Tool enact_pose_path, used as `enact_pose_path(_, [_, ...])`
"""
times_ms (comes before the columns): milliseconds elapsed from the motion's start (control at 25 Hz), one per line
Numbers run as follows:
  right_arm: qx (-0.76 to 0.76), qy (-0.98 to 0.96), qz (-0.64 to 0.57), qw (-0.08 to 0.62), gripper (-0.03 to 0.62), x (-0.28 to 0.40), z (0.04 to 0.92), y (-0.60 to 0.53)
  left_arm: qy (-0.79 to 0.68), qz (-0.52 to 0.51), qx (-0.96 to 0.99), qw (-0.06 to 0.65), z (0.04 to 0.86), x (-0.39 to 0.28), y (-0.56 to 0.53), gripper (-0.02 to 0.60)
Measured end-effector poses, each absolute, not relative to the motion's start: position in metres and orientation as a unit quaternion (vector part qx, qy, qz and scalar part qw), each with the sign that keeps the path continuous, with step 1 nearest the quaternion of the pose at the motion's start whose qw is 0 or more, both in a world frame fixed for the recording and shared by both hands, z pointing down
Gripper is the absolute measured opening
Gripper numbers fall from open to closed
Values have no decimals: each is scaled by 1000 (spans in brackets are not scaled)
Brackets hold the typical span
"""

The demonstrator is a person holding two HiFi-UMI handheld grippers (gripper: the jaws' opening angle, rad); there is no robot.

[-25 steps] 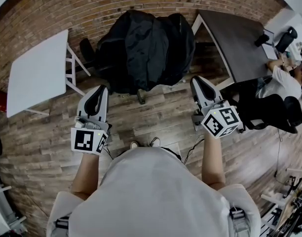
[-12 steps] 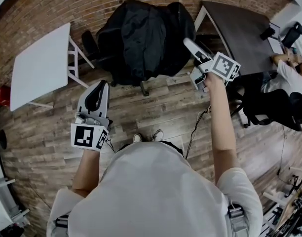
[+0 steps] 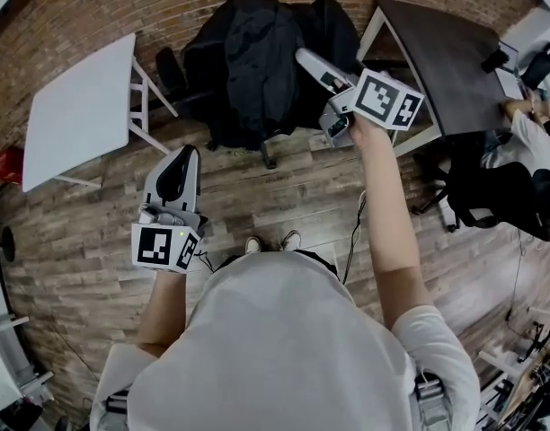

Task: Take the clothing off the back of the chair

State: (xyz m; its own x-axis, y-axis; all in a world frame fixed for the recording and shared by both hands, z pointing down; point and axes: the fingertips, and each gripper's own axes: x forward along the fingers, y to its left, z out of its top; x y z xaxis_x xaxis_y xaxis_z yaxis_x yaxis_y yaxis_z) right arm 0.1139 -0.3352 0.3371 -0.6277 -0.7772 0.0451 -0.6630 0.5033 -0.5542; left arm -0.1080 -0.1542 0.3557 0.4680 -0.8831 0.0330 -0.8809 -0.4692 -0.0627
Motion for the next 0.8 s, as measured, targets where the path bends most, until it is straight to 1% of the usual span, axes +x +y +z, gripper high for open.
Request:
enact_pose_path(240, [-472, 864, -173, -9, 546, 64, 328, -337, 500, -12, -866, -4, 360, -104, -156, 38])
enact_pose_path(400, [-515, 847, -65, -114, 546, 42, 332, -344, 493, -11, -870, -15, 366, -103, -156, 38])
enact_pose_path(480, [-546, 823, -30, -157, 546, 39, 343, -353, 490, -12, -871, -19, 368, -103, -154, 38])
enact_pose_path(680, [-590, 784, 13, -192, 546, 37, 357, -368, 489, -14, -872, -27, 371, -109, -151, 37])
enact_pose_path(800, [-594, 781, 30, -190, 546, 37, 359, -375, 493, -15, -869, -29, 372, -116, -148, 38])
